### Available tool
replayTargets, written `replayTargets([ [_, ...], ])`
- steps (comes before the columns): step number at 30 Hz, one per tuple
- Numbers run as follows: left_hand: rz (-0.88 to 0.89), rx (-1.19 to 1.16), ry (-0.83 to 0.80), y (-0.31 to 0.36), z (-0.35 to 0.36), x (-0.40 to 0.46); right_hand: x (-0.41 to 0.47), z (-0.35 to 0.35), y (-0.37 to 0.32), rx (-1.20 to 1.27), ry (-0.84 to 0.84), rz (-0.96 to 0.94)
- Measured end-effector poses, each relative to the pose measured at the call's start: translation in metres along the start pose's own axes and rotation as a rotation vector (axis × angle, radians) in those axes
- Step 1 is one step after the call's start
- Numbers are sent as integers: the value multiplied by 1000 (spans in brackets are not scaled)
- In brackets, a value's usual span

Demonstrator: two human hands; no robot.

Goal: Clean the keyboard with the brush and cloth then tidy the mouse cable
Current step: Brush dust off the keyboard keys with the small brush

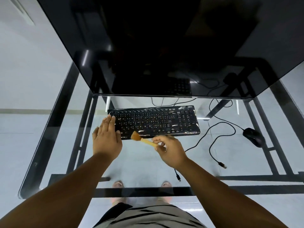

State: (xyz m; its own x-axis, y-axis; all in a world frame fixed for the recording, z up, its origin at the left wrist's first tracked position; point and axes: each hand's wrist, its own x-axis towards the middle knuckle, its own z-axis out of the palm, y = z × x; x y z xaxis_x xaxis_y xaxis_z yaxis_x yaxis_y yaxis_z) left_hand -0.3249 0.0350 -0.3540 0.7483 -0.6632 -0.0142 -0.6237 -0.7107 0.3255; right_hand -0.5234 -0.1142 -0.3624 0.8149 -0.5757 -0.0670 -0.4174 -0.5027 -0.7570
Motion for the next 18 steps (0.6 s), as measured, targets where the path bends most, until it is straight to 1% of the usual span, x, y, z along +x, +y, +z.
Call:
replayTargets([
  [3, 1, 12, -43, -12, 1, -5, 4, 13, -8, -151, -83, -136],
  [6, -3, 27, -81, -19, 1, -7, 9, 24, -12, -255, -136, -201],
  [14, 11, 43, -122, -28, -1, -5, 7, 35, -13, -356, -159, -216],
  [16, 23, 41, -113, -30, -5, -1, 7, 35, -17, -368, -158, -204],
  [18, 46, 34, -77, -31, -14, 5, 8, 33, -23, -342, -115, -173],
])
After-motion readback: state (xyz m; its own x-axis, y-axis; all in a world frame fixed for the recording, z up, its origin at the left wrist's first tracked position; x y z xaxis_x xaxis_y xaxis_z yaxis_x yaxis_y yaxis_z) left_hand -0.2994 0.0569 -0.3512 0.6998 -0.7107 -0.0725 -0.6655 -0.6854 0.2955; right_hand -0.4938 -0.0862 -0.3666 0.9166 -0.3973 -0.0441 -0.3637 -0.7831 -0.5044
